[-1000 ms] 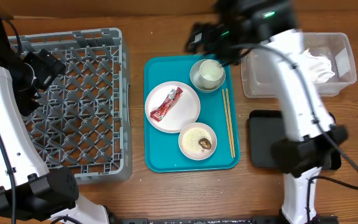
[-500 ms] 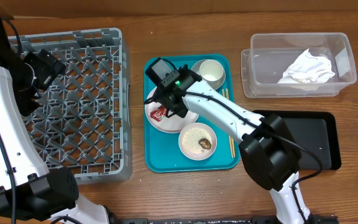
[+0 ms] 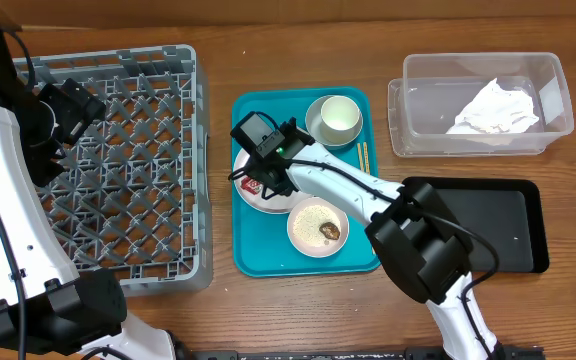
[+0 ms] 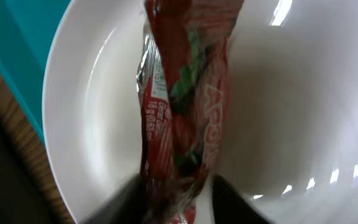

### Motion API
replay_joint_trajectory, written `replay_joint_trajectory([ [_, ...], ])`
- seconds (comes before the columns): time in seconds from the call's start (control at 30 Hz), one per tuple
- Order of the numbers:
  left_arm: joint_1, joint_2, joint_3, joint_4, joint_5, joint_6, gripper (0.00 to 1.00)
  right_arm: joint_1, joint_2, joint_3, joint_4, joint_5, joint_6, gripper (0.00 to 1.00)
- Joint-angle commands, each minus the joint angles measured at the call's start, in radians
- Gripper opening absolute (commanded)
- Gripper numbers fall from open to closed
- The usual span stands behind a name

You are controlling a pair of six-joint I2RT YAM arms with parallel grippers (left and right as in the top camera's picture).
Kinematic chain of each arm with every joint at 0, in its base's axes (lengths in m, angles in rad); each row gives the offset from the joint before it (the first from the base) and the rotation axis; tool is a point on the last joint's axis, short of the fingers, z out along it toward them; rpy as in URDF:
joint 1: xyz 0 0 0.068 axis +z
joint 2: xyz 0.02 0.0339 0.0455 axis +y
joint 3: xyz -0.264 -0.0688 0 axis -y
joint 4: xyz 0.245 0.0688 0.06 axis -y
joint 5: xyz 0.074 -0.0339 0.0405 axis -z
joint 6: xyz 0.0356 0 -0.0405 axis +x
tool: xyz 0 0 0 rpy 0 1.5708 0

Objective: Sort waste into correct bins and load items into the dishwasher

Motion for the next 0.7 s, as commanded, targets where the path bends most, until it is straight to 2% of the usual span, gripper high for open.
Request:
replay_joint_trajectory([
  [0.0,-0.004,-0.015,0.013,0.0,0.003,-0.013,1.0,-0.003,-0.003,0.002,-0.003,0.016,-0.003,0.04],
  [0.17,-0.004,-0.015,0.013,0.0,0.003,-0.013,1.0,-0.05,-0.094,0.11,-0.143,-0.007,-0.029,0.04],
  [0.27,-0.004,-0.015,0.013,0.0,0.003,-0.013,1.0,-0.086,-0.187,0.206,-0.183,-0.033,-0.143,0.04],
  [0.4,-0.004,-0.015,0.013,0.0,0.003,-0.013,1.0,-0.186,-0.314,0.256,-0.2,0.036,-0.166,0.04],
  [0.47,-0.004,-0.015,0.013,0.0,0.003,-0.013,1.0,-0.314,-0.371,0.256,-0.229,0.09,-0.165,0.04],
  [0.67,-0.004,-0.015,0.013,0.0,0.003,-0.013,1.0,-0.663,-0.354,0.22,-0.3,0.121,-0.166,0.06],
])
